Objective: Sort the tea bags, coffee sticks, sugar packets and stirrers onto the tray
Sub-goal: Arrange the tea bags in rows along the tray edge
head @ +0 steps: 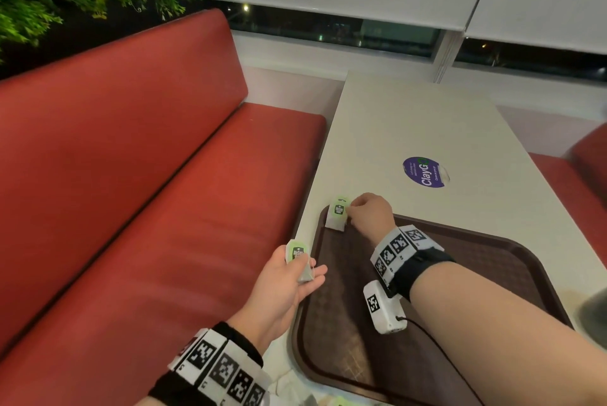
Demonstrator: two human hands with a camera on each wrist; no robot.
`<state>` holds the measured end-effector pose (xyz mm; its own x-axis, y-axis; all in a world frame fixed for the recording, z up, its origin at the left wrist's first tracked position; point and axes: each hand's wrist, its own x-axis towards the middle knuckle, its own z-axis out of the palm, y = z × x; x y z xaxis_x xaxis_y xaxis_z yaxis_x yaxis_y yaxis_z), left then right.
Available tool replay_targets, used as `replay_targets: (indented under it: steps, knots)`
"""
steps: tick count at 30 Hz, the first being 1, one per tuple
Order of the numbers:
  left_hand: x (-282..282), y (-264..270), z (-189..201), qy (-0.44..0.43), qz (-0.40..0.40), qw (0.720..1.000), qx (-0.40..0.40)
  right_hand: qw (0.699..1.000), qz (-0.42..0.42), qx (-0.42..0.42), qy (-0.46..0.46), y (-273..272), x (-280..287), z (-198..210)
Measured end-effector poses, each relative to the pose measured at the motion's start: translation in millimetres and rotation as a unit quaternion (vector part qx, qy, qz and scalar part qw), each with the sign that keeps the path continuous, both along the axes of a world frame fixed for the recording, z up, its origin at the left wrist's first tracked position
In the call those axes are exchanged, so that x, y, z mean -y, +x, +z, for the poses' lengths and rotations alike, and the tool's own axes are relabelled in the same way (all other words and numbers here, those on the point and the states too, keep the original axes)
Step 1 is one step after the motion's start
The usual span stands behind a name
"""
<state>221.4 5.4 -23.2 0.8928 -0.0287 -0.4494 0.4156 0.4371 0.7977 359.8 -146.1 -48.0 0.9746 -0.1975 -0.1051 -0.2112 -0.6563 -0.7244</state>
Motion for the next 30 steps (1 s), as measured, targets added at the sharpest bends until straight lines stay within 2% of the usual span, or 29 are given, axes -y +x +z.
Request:
replay_targets:
  steps: [2,4,6,8,15,18,21,25,30]
  knots:
    - [-0.1,2.0,-0.4,0.004,-0.003,1.0,0.004,0.993,0.037,0.012,0.109,-20.8,-0.7,13.7]
    - [0.5,3.2,0.1,0.006,-0.007,1.0,0.011,0.975,0.129,-0.019,0.179,-45.0,-2.5,27.8]
    - [2.5,3.1,0.6,0.004,-0.014,1.0,0.017,0.959,0.209,-0.056,0.183,-65.1,-2.7,34.4]
    - [6.7,2.4,1.6,0.003,-0.025,0.999,0.023,0.955,0.229,-0.061,0.181,-78.2,-0.3,35.0]
    - [18.0,-1.4,4.2,0.023,-0.057,0.997,0.036,0.945,0.212,-0.064,0.241,-93.2,-0.2,33.7]
    - [14.2,-2.1,1.1,0.055,-0.046,0.997,0.031,0.952,0.17,-0.041,0.251,-86.0,3.3,33.3]
    - [4.9,-1.9,-2.0,0.082,-0.02,0.996,0.028,0.969,0.085,-0.022,0.23,-67.2,10.5,25.4]
    - [-4.6,-5.6,-2.3,0.069,-0.014,0.997,0.026,0.98,-0.009,-0.04,0.197,-36.0,12.4,6.0]
    - [-15.1,-13.7,-1.4,0.072,-0.007,0.997,0.033,0.992,0.009,-0.065,0.107,-8.3,2.7,-8.8]
